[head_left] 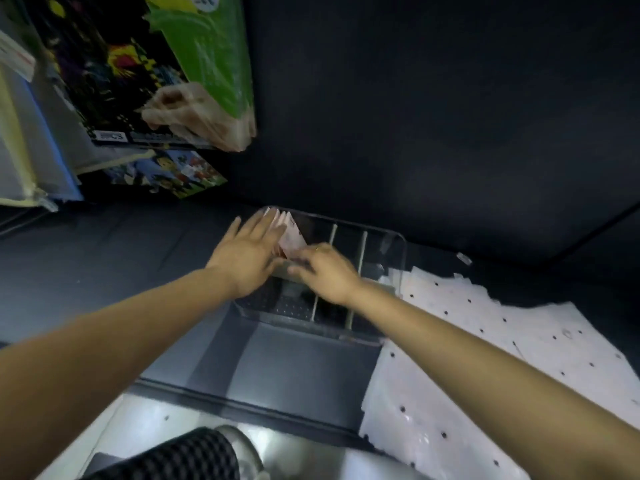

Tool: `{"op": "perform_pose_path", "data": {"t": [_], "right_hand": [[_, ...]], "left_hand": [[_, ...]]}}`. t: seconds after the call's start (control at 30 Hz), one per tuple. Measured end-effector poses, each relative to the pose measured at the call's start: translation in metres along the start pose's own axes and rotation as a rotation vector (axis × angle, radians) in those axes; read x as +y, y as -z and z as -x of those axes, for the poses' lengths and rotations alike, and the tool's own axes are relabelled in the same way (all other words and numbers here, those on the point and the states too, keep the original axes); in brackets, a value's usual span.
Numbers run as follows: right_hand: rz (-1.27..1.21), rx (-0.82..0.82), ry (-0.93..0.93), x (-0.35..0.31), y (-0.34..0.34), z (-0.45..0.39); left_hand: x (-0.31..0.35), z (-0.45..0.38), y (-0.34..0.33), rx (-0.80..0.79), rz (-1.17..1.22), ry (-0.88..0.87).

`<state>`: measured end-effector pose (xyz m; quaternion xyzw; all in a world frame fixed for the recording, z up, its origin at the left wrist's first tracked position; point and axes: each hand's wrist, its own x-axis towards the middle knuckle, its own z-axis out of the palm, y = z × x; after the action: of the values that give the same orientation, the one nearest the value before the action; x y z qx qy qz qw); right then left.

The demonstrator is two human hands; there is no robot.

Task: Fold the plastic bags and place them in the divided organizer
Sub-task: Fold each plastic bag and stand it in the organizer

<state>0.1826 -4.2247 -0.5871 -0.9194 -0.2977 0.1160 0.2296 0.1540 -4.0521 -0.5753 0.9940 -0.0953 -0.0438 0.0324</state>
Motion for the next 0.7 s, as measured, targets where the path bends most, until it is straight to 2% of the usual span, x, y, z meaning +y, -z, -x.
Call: {"op": "perform_pose_path", "data": {"t": [0.13,0.2,0.3,0.4,0.47,0.6,0.7], "right_hand": [[-0.244,0.399,-0.081,0.039,0.033,0.071],[-0.225,0.441,-0.148,0.066,0.04,0.12],[-0.078,0.24,-0.248,0.102,0.032,0.195],[0.113,-0.098,-0.237,0.124,0.011,0.265],[0.187,-0.241,-0.239,0.13,-0.007,0.298],[0.185,-0.256,-0.248,0.134,-0.031,0.33],[0.242,-0.297,-0.184,0.136,-0.036,0.344]], "left_hand": [[0.046,0.01,0.013,0.154,0.061,-0.301],[0.08,0.02,0.011,0.102,0.118,-0.439],[0.13,0.031,0.001,-0.053,0.144,-0.567],[0.176,0.042,-0.017,-0.245,0.116,-0.581],[0.2,0.052,-0.034,-0.393,0.093,-0.573],[0.218,0.077,-0.075,-0.58,0.075,-0.512],[0.218,0.097,-0.099,-0.555,0.006,-0.5]]}}
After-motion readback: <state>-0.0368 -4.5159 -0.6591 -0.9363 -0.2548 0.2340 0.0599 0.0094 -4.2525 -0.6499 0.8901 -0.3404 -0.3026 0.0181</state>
